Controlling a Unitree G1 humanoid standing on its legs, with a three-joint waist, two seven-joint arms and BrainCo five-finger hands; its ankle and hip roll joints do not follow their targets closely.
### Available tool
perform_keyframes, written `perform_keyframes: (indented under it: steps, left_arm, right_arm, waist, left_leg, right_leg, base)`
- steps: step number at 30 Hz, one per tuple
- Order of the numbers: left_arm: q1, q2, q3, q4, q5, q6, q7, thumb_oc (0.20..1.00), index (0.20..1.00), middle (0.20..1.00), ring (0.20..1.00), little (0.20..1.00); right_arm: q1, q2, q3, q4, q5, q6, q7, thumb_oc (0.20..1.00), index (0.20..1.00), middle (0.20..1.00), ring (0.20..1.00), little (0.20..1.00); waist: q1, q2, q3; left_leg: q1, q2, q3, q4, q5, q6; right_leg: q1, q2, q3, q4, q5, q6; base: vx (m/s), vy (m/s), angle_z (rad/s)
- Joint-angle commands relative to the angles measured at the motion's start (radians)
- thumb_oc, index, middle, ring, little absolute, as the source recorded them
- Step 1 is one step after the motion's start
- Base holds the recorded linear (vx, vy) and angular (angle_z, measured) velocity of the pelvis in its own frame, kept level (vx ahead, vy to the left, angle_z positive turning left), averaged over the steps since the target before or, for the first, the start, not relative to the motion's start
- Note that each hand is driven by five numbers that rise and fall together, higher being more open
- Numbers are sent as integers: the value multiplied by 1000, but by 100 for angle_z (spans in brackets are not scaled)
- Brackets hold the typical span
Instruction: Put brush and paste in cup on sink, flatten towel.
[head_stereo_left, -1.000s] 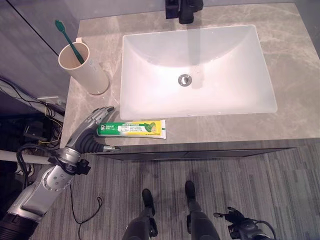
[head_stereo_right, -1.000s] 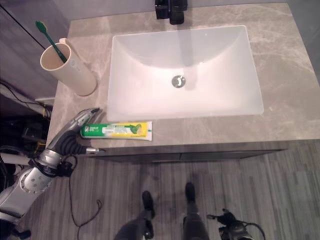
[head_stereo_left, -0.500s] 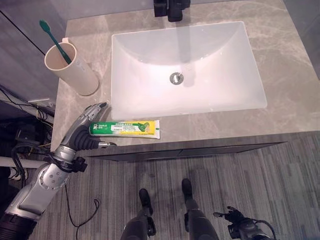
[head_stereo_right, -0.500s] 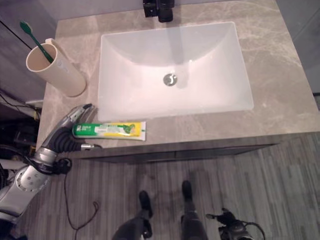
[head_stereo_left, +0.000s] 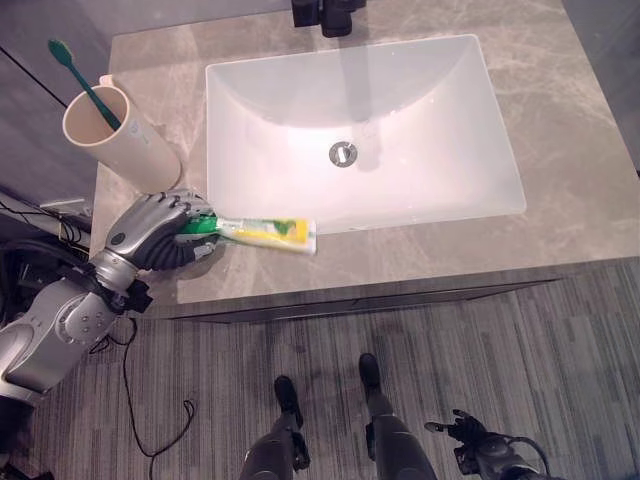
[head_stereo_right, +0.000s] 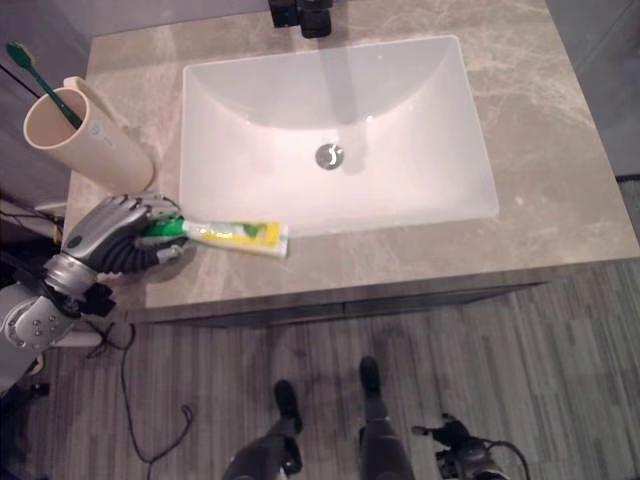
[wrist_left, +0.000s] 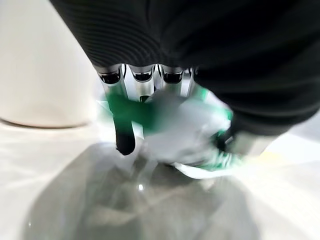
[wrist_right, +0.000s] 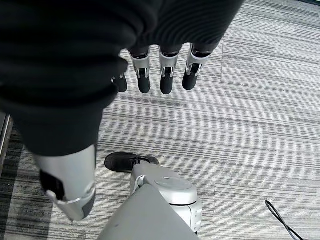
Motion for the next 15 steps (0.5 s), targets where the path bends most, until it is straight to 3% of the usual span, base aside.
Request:
perform_keyframes:
  steps: [1,4,5,8,15]
  left_arm:
    - [80,5,-94,30,75,-19,-84,200,200,200,200,200]
    - [80,4,-93,29,81,-19,-83,200,200,200,200,200]
    - [85,-13,-74,25,77,-20,-77,200,200,200,200,200]
    - [87,-22,-60,14,75,-20,-76,200,200,200,200,200]
    - [57,-48,30,-15,54,-23,-42,200,200,200,200,200]
  right_arm:
    - [-28,8,20,16,12,8,-6,1000,1000,1000,1000,1000]
    - [-19,6,-2,26,32,10,-7,1000,1000,1000,1000,1000]
    - [7,-6,-82,53,120,10,-7,1000,1000,1000,1000,1000]
    - [24,-15,-124,66,164,10,-1,1000,1000,1000,1000,1000]
    - [152,-124,-401,141,390,16,13,1000,1000,1000,1000,1000]
  waist:
    - [-28,-4,8]
    - [-31,-3,5]
    - [-36,-2,-8]
    - [-37,-3,-15]
    - [-49,-42,-101]
  left_leg:
    - [106,77,-10,8,-12,-101]
    - [109,77,-7,8,-13,-101]
    - [121,79,-11,8,-24,-101]
    - [124,79,-16,8,-20,-101]
    - [186,92,-51,8,-43,-99]
  right_leg:
    - [1,-66,15,1,34,125]
    - [3,-66,15,1,34,126]
    - [17,-67,8,1,22,128]
    - [25,-68,4,1,25,127]
    - [120,-74,-49,1,-1,130]
  base:
    - [-24,-6,-7]
    - [0,9,-12]
    - [1,17,-12]
    - [25,-1,0]
    - [37,-39,9]
